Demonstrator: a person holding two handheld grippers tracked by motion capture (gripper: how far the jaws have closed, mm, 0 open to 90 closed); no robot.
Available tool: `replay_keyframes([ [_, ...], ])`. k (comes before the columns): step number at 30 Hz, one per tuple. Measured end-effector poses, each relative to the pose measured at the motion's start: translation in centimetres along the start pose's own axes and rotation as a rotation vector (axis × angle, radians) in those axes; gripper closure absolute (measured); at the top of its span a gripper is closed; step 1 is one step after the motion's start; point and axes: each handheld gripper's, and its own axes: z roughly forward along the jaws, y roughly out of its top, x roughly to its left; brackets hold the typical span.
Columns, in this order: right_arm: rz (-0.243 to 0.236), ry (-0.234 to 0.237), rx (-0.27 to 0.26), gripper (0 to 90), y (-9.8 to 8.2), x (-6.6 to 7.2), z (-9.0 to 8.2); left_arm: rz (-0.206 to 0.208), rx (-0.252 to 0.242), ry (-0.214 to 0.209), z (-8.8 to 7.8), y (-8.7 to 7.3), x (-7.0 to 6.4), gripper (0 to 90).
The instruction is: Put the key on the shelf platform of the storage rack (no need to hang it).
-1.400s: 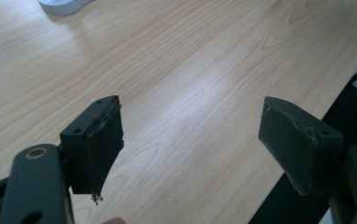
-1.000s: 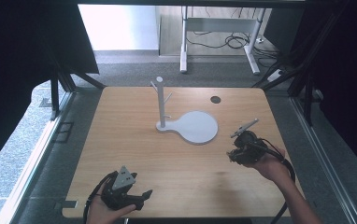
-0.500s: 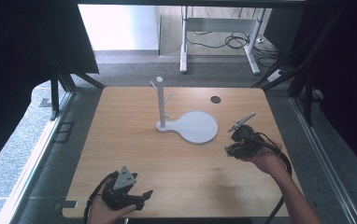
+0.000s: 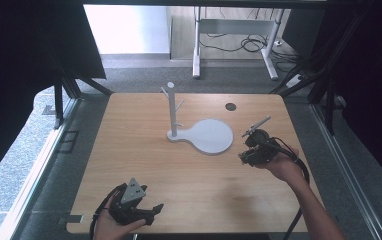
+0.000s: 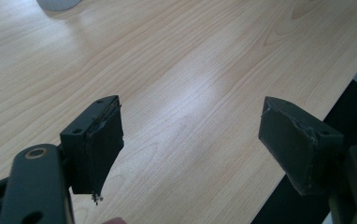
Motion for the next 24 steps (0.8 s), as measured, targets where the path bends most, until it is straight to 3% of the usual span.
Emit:
replay_keyframes([
  [24,-0.009,0.006,-0.006,69.3,2.9,-0.3,0.6,-0.003,-0.006,0.004,-0.2,0.0,0.1,22.4],
])
